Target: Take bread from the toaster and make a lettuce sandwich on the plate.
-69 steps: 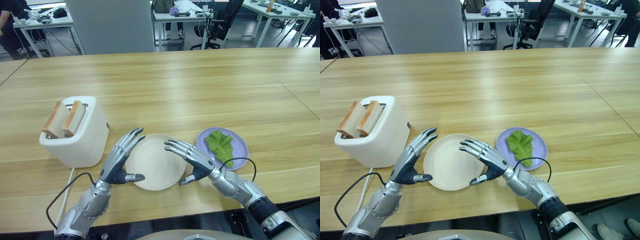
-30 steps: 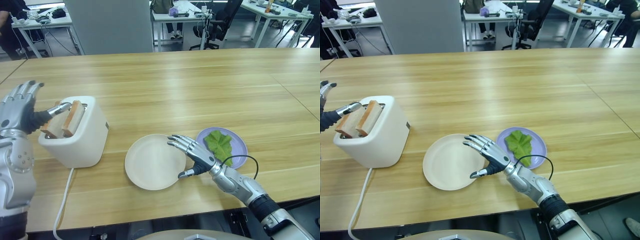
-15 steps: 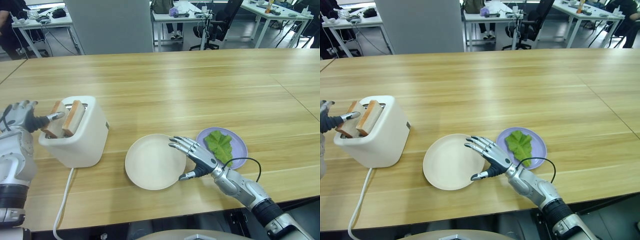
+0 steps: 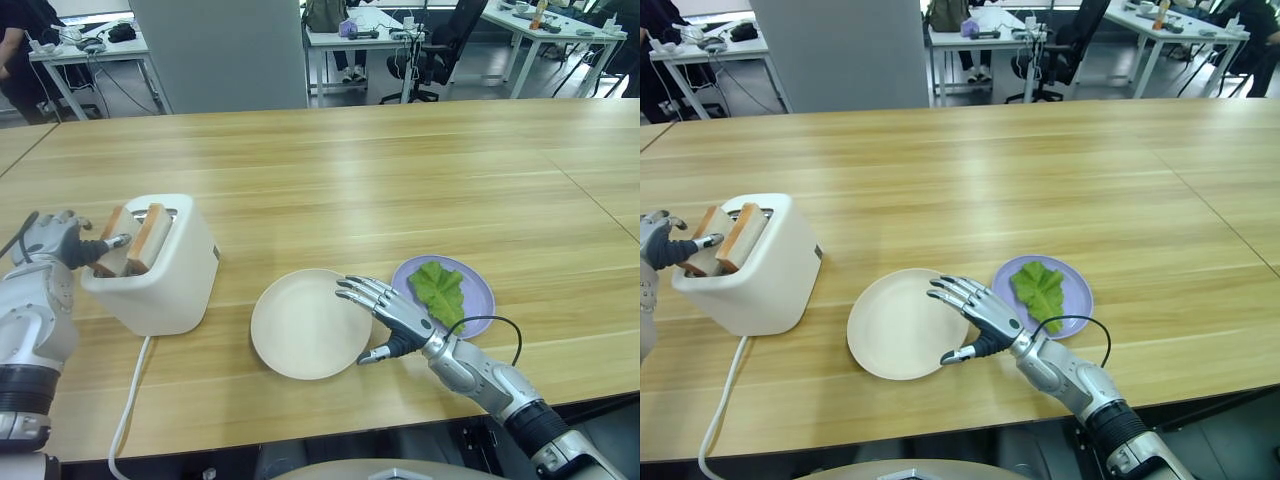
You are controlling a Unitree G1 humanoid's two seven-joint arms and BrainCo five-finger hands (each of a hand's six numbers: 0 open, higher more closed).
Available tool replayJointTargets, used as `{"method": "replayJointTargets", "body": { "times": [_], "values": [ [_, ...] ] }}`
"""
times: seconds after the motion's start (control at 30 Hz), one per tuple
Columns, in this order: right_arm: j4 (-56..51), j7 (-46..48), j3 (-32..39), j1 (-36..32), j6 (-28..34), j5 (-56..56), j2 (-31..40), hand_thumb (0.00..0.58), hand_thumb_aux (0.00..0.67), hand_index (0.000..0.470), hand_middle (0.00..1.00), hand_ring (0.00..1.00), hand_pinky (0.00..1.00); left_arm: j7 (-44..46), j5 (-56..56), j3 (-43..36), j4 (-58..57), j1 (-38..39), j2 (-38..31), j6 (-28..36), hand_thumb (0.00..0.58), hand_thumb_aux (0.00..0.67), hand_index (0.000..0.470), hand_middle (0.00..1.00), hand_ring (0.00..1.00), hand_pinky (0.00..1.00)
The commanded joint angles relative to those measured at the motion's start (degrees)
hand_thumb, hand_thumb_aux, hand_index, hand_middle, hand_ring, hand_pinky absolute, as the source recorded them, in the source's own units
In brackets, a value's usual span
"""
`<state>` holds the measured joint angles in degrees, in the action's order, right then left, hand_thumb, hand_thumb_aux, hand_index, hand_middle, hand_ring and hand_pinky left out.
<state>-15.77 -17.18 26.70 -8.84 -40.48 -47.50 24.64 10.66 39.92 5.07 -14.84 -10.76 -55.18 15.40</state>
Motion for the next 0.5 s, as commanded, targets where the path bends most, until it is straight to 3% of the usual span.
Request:
{"method": "replayJointTargets", "body": {
  "times": [0.03, 0.1, 0.17, 0.2, 0.23, 0.27, 0.33, 0.37, 0.4, 0.43, 0.5],
  "values": [
    [0.75, 1.08, -0.44, 0.19, 0.39, 0.60, 0.29, 0.000, 0.000, 0.000, 0.00, 0.00, 0.00, -1.00, -3.89, 1.33, 1.30, 0.32, 1.74, -2.11, 0.580, 0.670, 0.460, 0.00, 0.00, 0.00],
    [0.84, 1.17, -0.51, 0.22, 0.39, 0.65, 0.37, 0.000, 0.000, 0.000, 0.00, 0.00, 0.00, -2.11, -5.70, 2.68, 2.34, 0.06, 2.43, -3.08, 0.580, 0.670, 0.460, 0.00, 0.00, 0.00],
    [0.97, 1.24, -0.67, 0.27, 0.43, 0.70, 0.47, 0.000, 0.000, 0.000, 0.00, 0.00, 0.00, -3.59, -6.85, 3.89, 3.14, -0.23, 2.61, -3.83, 0.580, 0.670, 0.460, 0.13, 0.13, 0.13],
    [1.04, 1.21, -0.80, 0.29, 0.54, 0.63, 0.58, 0.000, 0.000, 0.000, 0.00, 0.00, 0.00, -4.58, -7.10, 4.52, 3.59, -0.39, 2.50, -4.12, 0.580, 0.670, 0.460, 0.13, 0.13, 0.13],
    [1.19, 1.12, -0.93, 0.32, 0.80, 0.39, 0.73, 0.000, 0.000, 0.000, 0.00, 0.00, 0.00, -5.46, -7.57, 5.23, 3.94, -0.57, 2.40, -4.57, 0.580, 0.670, 0.460, 0.33, 0.33, 0.33],
    [1.35, 0.92, -1.08, 0.26, 1.12, -0.07, 0.99, 0.000, 0.000, 0.000, 0.00, 0.00, 0.00, -6.25, -8.00, 5.99, 4.45, -0.71, 2.31, -4.91, 0.580, 0.670, 0.460, 0.33, 0.33, 0.33],
    [1.82, 0.18, -1.85, -0.04, 2.37, -1.42, 1.85, 0.000, 0.000, 0.000, 0.00, 0.00, 0.00, -8.08, -8.31, 7.76, 5.80, -0.91, 1.67, -5.54, 0.580, 0.670, 0.460, 0.67, 0.67, 0.67],
    [2.16, -0.26, -2.51, -0.18, 3.25, -2.06, 2.46, 0.000, 0.000, 0.000, 0.00, 0.00, 0.00, -8.86, -8.64, 8.86, 6.69, -0.96, 1.31, -6.16, 0.580, 0.670, 0.460, 0.71, 0.71, 0.71],
    [2.49, -0.53, -3.22, -0.27, 4.25, -2.53, 3.08, 0.000, 0.000, 0.000, 0.00, 0.00, 0.00, -9.75, -8.76, 10.01, 7.76, -0.98, 0.93, -6.74, 0.580, 0.670, 0.460, 0.93, 0.93, 0.93],
    [2.82, -0.73, -3.93, -0.30, 5.34, -2.99, 3.75, 0.000, 0.000, 0.000, 0.00, 0.00, 0.00, -10.47, -8.96, 11.12, 8.86, -0.92, 0.64, -7.36, 0.580, 0.670, 0.460, 1.00, 1.00, 1.00],
    [2.95, -1.06, -5.43, -0.44, 7.28, -3.81, 5.45, 0.000, 0.000, 0.000, 0.00, 0.00, 0.00, -11.46, -9.41, 13.54, 11.75, -0.56, 0.00, -9.00, 0.580, 0.670, 0.460, 1.00, 1.00, 1.00]
  ]
}}
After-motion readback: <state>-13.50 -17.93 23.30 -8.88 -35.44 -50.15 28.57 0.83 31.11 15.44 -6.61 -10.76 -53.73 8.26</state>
